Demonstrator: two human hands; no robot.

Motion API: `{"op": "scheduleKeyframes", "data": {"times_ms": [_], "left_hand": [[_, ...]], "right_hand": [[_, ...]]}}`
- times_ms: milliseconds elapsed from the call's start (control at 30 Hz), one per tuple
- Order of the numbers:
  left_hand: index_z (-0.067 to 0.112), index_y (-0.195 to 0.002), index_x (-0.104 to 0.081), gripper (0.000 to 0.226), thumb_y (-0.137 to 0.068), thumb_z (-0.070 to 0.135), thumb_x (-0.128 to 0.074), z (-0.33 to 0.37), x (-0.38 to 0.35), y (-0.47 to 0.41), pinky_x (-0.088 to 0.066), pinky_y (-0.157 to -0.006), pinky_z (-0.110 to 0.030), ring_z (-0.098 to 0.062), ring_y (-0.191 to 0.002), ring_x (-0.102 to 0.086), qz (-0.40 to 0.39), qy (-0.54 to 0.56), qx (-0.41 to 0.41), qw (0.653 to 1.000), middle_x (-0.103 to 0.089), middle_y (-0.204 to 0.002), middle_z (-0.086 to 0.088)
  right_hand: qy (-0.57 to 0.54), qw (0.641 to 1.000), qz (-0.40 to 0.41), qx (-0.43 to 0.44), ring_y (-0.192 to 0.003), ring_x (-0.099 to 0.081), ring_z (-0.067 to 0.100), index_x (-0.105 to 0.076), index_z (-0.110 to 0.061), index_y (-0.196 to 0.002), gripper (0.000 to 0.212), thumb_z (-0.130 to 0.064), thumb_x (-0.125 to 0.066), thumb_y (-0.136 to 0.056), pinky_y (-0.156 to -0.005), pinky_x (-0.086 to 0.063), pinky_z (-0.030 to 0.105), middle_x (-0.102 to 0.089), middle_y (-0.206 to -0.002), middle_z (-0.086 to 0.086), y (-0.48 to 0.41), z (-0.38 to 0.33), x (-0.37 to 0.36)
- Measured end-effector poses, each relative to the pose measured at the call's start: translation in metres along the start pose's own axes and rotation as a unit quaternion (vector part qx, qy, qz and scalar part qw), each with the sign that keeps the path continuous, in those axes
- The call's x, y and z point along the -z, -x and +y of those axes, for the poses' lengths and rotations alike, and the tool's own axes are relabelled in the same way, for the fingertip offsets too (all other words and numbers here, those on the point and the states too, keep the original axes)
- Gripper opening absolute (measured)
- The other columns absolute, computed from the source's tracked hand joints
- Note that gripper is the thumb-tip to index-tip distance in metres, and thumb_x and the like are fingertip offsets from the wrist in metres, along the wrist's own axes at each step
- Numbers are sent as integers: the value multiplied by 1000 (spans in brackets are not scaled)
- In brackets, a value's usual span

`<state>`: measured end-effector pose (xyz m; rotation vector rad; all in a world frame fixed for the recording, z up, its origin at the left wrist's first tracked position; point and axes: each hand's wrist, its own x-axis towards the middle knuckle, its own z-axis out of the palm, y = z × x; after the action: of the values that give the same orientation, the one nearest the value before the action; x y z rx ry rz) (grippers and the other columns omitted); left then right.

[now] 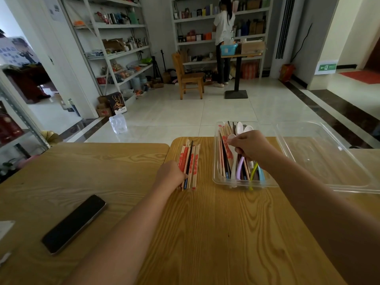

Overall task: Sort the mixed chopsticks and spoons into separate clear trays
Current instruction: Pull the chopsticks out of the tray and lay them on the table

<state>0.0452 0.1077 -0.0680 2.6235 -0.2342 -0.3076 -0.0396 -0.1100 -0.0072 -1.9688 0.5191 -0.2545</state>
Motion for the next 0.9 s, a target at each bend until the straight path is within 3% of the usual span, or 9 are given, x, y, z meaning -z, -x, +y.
{"op": "scheduleKeyframes", "data": {"times_ms": [233, 400, 500, 600, 700, 800, 900], "left_hand": [[12, -93, -66, 17, -90, 28, -69, 2, 2, 2, -45, -53, -22, -13, -69, -65, -1, 12, -1, 1000, -68, -83, -2], [13, -72, -58, 31, -93, 35, -65, 8, 8, 6, -47, -56, -28, -14, -52, -52, 36, -12, -34, 999, -57, -63, 0], [5, -83, -69, 36, -94, 38, -62, 20, 14, 11, -55, -67, -31, -25, -63, -67, 43, 22, -74, 996, -70, -76, -10], [10, -86, -69, 30, -96, 37, -60, 32, 19, 16, -59, -72, -32, -17, -71, -70, 37, 105, -103, 988, -73, -81, -5], [12, -89, -65, 21, -98, 29, -56, 41, 23, 21, -56, -60, -21, -10, -66, -66, 14, 195, -116, 974, -70, -80, -2], [8, -90, -66, 23, -100, 26, -54, 45, 25, 23, -56, -58, -19, -10, -63, -64, 6, 258, -111, 960, -69, -78, -4], [7, -91, -67, 26, -101, 26, -52, 45, 24, 24, -57, -59, -21, -11, -63, -64, 0, 279, -110, 954, -68, -77, -5]], "right_hand": [[6, 1000, 12, -4, -45, -45, 8, -69, -9, -85, 16, -23, -66, -93, -44, -40, 17, -57, -62, 4, 1, 0, 6], [80, 996, 27, -2, -56, -54, 13, -72, -5, -89, 18, -21, -64, -93, -53, -47, 24, -65, -73, 8, -4, 10, -1], [164, 986, -8, -6, -65, -62, 17, -73, -3, -96, 17, -15, -62, -91, -63, -55, 29, -68, -78, 9, -6, 12, -11], [271, 962, -19, 5, -90, -66, 32, -66, 0, -102, 23, -16, -55, -90, -78, -55, 39, -67, -93, 13, -3, 10, -24], [366, 930, 13, 38, -103, -62, 34, -60, -5, -111, 21, -14, -48, -97, -81, -51, 40, -63, -106, 14, 3, 7, -34], [437, 898, 14, 42, -123, -54, 30, -56, -7, -126, 32, -14, -60, -95, -93, -51, 39, -59, -125, 11, 5, 6, -45], [465, 885, 7, 23, -118, -59, 29, -56, -7, -126, 33, -14, -62, -94, -92, -52, 37, -62, -124, 11, 3, 4, -51]]}}
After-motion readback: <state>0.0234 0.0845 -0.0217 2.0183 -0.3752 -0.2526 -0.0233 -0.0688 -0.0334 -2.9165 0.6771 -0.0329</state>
